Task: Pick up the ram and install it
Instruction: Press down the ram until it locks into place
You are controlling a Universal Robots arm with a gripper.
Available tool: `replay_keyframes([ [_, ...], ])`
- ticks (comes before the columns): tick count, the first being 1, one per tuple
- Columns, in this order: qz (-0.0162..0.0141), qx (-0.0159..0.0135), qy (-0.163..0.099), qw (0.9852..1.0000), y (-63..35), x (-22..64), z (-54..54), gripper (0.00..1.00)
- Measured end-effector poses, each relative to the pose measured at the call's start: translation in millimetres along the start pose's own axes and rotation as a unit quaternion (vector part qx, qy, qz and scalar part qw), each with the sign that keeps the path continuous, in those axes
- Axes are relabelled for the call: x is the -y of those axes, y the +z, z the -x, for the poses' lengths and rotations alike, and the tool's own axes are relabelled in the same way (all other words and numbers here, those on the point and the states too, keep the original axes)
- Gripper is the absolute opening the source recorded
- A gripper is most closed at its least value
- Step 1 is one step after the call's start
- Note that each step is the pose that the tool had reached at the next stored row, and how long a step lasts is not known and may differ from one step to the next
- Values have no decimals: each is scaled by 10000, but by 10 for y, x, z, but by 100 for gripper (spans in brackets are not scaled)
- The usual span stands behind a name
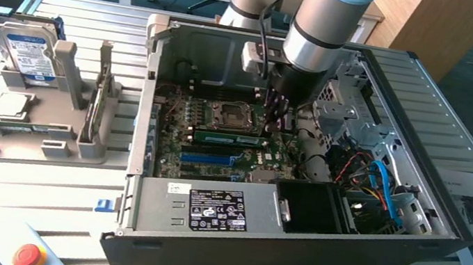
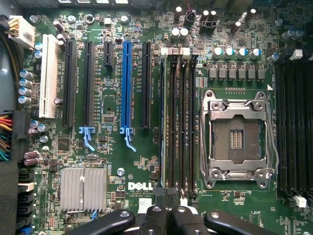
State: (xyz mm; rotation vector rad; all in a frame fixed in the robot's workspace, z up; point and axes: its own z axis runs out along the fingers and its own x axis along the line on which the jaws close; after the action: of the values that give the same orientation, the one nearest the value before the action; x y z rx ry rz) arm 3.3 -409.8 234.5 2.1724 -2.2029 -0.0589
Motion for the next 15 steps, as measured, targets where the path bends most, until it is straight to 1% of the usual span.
replay_keyframes([
  [3,1,-1,0,10000,0,-11,0,10],
  [6,0,0,0,10000,5,-57,2,10],
  [12,1,-1,1,10000,15,-206,5,10],
  [15,0,1,0,10000,24,-314,7,10],
])
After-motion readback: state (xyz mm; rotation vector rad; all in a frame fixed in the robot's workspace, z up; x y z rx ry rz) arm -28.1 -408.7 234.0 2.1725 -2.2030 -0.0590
